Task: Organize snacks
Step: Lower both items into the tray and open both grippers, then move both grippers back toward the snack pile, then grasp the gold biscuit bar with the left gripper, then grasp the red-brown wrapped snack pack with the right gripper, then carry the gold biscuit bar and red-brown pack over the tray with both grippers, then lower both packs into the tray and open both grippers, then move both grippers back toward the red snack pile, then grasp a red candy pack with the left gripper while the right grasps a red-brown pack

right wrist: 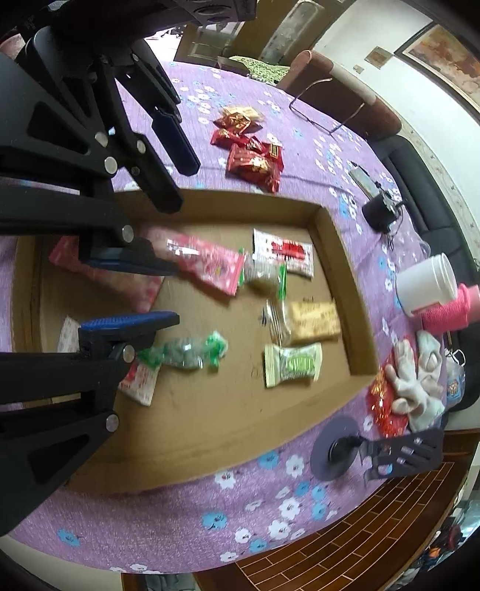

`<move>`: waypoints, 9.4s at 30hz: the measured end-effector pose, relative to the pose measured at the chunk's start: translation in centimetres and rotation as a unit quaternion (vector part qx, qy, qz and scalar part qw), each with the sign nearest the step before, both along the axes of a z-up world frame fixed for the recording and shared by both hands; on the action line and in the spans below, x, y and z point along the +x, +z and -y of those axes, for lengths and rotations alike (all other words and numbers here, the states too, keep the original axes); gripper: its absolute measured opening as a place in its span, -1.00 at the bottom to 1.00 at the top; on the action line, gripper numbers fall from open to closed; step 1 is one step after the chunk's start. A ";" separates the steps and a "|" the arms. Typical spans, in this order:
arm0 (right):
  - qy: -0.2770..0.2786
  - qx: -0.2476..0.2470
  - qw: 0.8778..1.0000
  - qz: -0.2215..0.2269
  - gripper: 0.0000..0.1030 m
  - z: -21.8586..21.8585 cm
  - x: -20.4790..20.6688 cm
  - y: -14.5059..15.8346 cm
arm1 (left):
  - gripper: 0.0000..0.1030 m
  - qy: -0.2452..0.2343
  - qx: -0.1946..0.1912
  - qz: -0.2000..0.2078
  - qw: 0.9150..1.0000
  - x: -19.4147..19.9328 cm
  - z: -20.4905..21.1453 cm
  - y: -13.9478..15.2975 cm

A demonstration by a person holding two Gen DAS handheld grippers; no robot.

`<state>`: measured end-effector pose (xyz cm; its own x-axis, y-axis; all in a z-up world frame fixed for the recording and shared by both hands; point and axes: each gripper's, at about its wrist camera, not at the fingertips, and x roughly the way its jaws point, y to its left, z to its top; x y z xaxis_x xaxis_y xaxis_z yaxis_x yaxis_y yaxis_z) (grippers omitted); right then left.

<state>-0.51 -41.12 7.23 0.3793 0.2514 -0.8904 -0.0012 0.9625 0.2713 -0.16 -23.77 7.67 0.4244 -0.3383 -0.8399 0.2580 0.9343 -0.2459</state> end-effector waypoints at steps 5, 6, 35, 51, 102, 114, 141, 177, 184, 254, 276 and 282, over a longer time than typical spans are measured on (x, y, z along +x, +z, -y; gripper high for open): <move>0.018 0.005 1.000 0.000 -0.62 -2.1 0.2 0.3 | -0.06 0.046 -0.012 0.002 0.999 0.1 -4.3 0.7; 0.023 0.006 1.000 0.001 -0.62 -2.7 0.2 0.4 | -0.06 0.055 -0.014 0.003 0.998 0.2 -5.1 0.8; 0.112 -0.028 0.993 0.013 -0.47 -12.2 -0.8 0.6 | 0.37 0.290 -0.005 -0.062 0.955 8.9 -25.6 -4.2; 0.137 -0.040 0.990 0.019 -0.47 -13.4 0.9 0.7 | -0.29 0.249 0.097 -0.018 0.963 9.9 -24.7 -6.3; 0.520 -0.097 0.849 -0.004 -0.09 -30.1 0.9 -1.8 | -0.29 0.217 0.061 -0.022 0.974 -3.2 -27.7 -6.1; 0.408 -0.065 0.911 -0.013 -0.45 -27.9 0.4 -3.5 | -0.32 0.217 0.045 0.009 0.975 -3.5 -28.0 -6.2; 0.154 0.036 0.987 0.010 -0.45 -16.6 -3.0 0.4 | -0.32 0.122 0.012 0.038 0.992 -3.5 -18.6 -0.9; -0.068 0.037 0.997 0.002 -0.45 5.6 -3.2 0.3 | -0.33 -0.109 0.011 0.024 0.994 -3.7 6.4 -0.1; -0.076 0.024 0.997 -0.022 -0.44 7.4 -2.9 -1.2 | -0.33 -0.130 0.020 0.007 0.991 -4.2 8.7 -1.8; 0.071 0.015 0.997 0.014 -0.33 -11.1 -0.9 1.4 | -0.11 0.054 -0.008 0.018 0.998 -4.0 -10.9 0.3; 0.043 -0.027 0.998 0.037 -0.27 -9.8 -2.7 1.9 | 0.09 0.079 0.002 -0.053 0.995 8.2 -14.8 -5.2; 0.040 -0.031 0.998 0.041 -0.27 -9.1 -2.3 2.2 | -0.43 0.076 0.038 -0.019 0.996 9.5 -14.0 -5.8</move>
<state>-2.80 -32.01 9.43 0.4318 0.2303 -0.8721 -0.0990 0.9731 0.2080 9.35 -9.80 1.88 0.4330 -0.2068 -0.8773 0.1035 0.9783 -0.1795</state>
